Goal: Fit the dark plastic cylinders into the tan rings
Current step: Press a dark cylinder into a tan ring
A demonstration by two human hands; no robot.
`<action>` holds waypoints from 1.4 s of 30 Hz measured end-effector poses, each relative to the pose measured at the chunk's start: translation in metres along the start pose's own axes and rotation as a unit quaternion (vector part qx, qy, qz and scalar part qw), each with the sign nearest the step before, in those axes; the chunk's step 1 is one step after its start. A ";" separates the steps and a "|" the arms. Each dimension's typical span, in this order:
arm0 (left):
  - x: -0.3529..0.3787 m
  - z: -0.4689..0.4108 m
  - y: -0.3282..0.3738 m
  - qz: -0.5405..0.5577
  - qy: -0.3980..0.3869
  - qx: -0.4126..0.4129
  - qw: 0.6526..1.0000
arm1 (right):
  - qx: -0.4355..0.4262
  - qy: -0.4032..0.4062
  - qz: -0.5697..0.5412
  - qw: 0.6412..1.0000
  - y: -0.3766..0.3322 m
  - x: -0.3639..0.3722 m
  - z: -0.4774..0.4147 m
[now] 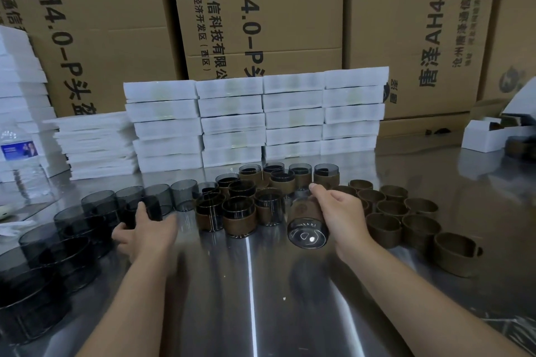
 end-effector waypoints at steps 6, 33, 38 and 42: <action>0.001 -0.009 0.001 -0.032 -0.002 0.011 0.999 | -0.016 0.018 0.035 0.999 0.004 -0.001 -0.004; -0.008 0.041 0.039 0.112 0.038 0.203 0.972 | -0.188 -0.165 0.240 0.938 -0.004 0.021 0.029; 0.004 0.075 0.050 0.212 -0.019 0.284 0.935 | -0.179 -0.196 0.213 0.940 -0.005 0.023 0.033; 0.015 0.098 0.053 0.239 -0.086 0.339 0.906 | -0.124 -0.213 0.149 0.958 -0.004 0.025 0.030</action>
Point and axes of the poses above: each hand's wrist, its own z-axis away from the middle knuckle, its own x-axis out of the palm, y = z × x, the point moved 3 cm from there along -z, towards the middle knuckle, and after that the axes turned 1 degree about y, right-handed, at the moved point
